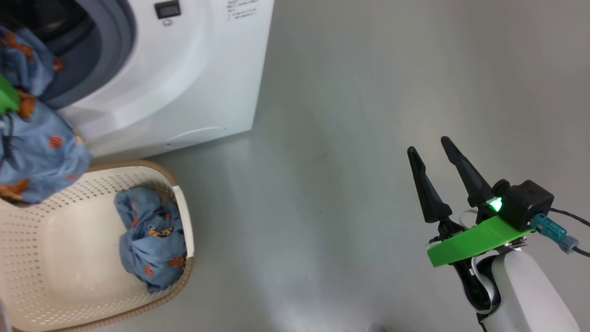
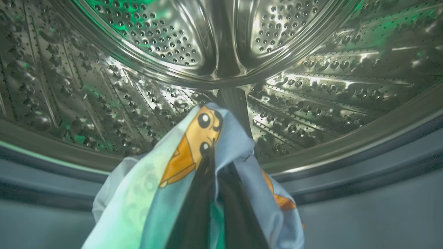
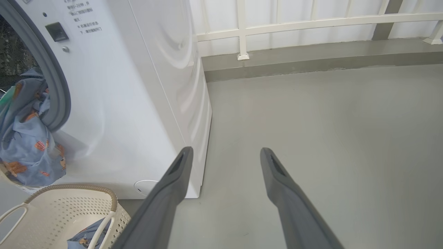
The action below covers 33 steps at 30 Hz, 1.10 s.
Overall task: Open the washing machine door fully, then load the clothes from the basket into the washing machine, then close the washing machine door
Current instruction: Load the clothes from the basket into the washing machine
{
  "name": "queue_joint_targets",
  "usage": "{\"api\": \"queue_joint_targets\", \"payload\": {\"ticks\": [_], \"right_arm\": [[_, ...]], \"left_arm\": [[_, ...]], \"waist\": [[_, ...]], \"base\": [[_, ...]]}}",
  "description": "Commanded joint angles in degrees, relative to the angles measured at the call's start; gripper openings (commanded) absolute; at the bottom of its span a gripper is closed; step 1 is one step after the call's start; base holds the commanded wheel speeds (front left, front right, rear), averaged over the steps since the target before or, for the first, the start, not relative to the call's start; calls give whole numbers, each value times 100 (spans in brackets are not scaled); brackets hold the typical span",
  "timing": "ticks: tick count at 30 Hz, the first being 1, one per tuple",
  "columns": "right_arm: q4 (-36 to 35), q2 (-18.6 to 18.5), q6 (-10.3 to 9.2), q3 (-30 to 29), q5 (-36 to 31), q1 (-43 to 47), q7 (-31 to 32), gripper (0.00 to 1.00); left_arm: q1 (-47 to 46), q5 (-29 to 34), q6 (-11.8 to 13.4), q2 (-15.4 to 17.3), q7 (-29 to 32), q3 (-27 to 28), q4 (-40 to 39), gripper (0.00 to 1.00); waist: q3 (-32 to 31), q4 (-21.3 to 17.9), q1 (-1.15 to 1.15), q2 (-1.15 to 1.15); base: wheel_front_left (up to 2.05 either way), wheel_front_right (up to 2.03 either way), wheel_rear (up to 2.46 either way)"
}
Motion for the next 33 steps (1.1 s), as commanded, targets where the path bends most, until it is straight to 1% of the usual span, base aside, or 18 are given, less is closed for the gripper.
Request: {"api": "queue_joint_targets", "payload": {"ticks": [1, 2, 6, 10, 14, 16, 19, 20, 22, 23, 24, 25, 26, 33], "right_arm": [[-127, 5, 16, 123, 73, -21, -28, 100], [-127, 5, 16, 123, 73, -21, -28, 100], [-156, 50, 16, 113, 85, -62, -28, 100], [-184, 95, 16, 95, 82, -110, -28, 100], [-202, 147, 16, 86, 71, -187, -28, 100], [-205, 172, 16, 92, 67, -223, -28, 100], [-195, 191, 16, 110, 65, -251, -28, 100], [-189, 192, 16, 113, 64, -257, -28, 100], [-180, 195, 16, 118, 63, -266, -28, 100], [-175, 195, 16, 120, 62, -267, -28, 100], [-169, 192, 16, 124, 64, -269, -28, 100], [-163, 188, 16, 126, 65, -271, -28, 100], [-157, 183, 16, 128, 66, -271, -28, 100], [-142, 158, 16, 150, 72, -294, -28, 100]], "left_arm": [[-225, 55, -17, 339, -201, -2, -131, 0], [-225, 55, -17, 339, -201, -2, -131, 0], [-497, 37, -46, 430, -597, -27, -291, 0], [-658, 25, -39, 495, -744, -12, -676, 0], [-555, 49, 70, 532, -752, 129, -1742, 0], [-395, 66, 117, 509, -753, 217, -2124, 0], [-145, 127, 114, 460, -754, 229, -2145, 0], [-93, 125, 114, 443, -754, 243, -2083, 2], [-28, 155, 105, 429, -754, 231, -1944, 19], [-8, 158, 106, 421, -754, 231, -1819, 38], [-9, 166, 100, 418, -755, 219, -1695, 50], [-16, 185, 99, 419, -755, 196, -1565, 88], [-34, 185, 101, 413, -755, 186, -1389, 100], [-368, 225, 84, 406, -734, 35, -442, 100]], "waist": [[150, -118, 0, 0], [150, -118, 0, 0], [300, -180, 0, 0], [445, -203, 0, 0], [572, -214, 0, 0], [609, -212, 0, 0], [624, -200, 0, 0], [625, -194, 0, 0], [623, -181, 0, 0], [615, -174, 0, 0], [610, -169, 0, 0], [602, -161, 0, 0], [590, -154, 0, 0], [568, -118, 0, 0]], "base": [[0, 0, 0], [0, 0, 0], [0, 0, 0], [0, 0, 0], [0, 0, 0], [0, 0, 0], [0, 0, 0], [0, 0, 0], [0, 0, 0], [0, 0, 0], [0, 0, 0], [0, 0, 0], [0, 0, 0], [0, 0, 0]]}}
